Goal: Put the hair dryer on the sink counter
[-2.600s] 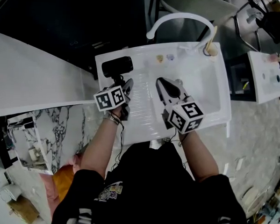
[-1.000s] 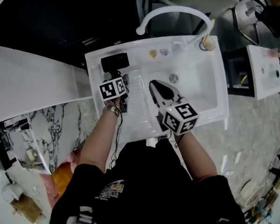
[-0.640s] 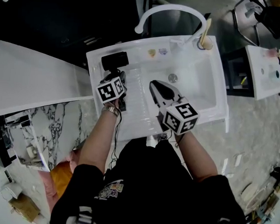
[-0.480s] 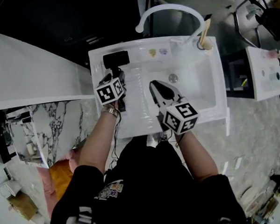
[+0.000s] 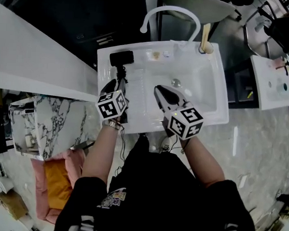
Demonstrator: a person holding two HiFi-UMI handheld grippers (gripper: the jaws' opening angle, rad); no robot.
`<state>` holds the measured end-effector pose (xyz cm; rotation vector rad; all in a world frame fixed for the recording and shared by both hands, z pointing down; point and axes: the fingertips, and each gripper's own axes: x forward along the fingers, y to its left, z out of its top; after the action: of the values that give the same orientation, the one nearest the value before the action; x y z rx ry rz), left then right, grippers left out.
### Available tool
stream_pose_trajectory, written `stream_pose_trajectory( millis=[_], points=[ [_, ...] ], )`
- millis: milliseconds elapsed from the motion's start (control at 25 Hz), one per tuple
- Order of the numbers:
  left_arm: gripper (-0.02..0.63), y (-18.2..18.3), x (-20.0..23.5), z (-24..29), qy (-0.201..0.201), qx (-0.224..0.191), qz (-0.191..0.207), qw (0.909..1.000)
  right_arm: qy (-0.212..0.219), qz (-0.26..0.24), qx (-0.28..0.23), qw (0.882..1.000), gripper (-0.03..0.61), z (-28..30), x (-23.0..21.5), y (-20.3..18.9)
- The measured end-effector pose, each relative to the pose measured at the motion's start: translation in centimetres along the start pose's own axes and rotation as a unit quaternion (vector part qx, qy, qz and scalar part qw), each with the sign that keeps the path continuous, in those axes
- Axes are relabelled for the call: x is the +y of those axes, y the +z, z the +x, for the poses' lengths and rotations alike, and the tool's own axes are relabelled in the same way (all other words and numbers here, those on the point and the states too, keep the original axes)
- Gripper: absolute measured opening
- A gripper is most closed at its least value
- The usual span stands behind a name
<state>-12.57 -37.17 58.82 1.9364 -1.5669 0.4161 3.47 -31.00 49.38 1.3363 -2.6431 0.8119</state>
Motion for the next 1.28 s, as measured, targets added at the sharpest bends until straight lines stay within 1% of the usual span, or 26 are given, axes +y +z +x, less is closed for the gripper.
stream_pose_trajectory(
  millis=[40, 80, 160, 240, 320, 400, 520, 600, 760, 920, 1120, 1280],
  points=[
    [0.101, 0.1, -0.5, -1.1, 0.006, -0.012, 0.003, 0.9999, 0.005, -0.004, -0.002, 1.000, 0.029, -0.9, 0.2, 0.1],
    [0.050, 0.2, -1.0, -2.3, 0.013, -0.025, 0.006, 0.9996, 0.010, -0.008, -0.005, 1.000, 0.028, -1.8, 0.3, 0.1],
    [0.010, 0.5, -2.2, -4.8, 0.021, -0.051, 0.007, 0.9985, 0.021, -0.015, -0.012, 1.000, 0.025, -3.6, 0.8, 0.3],
    [0.005, 0.7, -3.7, -7.7, 0.013, -0.079, 0.003, 0.9968, 0.031, -0.026, -0.021, 0.999, 0.018, -5.5, 1.5, 0.6],
    [0.004, 0.6, -5.7, -10.7, -0.006, -0.106, -0.003, 0.9944, 0.038, -0.044, -0.030, 0.998, -0.003, -7.7, 2.2, 0.9],
    [0.003, 0.2, -8.1, -13.8, -0.028, -0.130, -0.007, 0.9911, 0.042, -0.064, -0.039, 0.996, -0.003, -10.1, 2.7, 1.0],
    [0.003, -0.6, -10.8, -18.2, -0.044, -0.159, -0.002, 0.9863, 0.053, -0.084, -0.048, 0.994, -0.003, -13.0, 3.6, 1.2],
    [0.003, -1.2, -12.2, -20.7, -0.048, -0.171, 0.007, 0.9840, 0.065, -0.085, -0.050, 0.993, -0.003, -14.4, 4.2, 1.0],
    [0.003, -2.8, -13.9, -24.9, -0.040, -0.186, 0.030, 0.9813, 0.090, -0.083, -0.046, 0.991, -0.003, -16.1, 5.8, 0.3],
    [0.003, -4.8, -14.4, -27.8, -0.032, -0.178, 0.036, 0.9828, 0.114, -0.083, -0.042, 0.989, -0.003, -16.9, 8.2, -0.5],
    [0.003, -6.3, -14.0, -30.5, -0.024, -0.170, 0.039, 0.9843, 0.135, -0.083, -0.038, 0.987, -0.003, -17.2, 10.9, -1.3],
    [0.003, -6.7, -13.0, -32.2, -0.027, -0.170, 0.045, 0.9840, 0.136, -0.078, -0.040, 0.987, -0.003, -17.1, 12.8, -2.1]
  ],
)
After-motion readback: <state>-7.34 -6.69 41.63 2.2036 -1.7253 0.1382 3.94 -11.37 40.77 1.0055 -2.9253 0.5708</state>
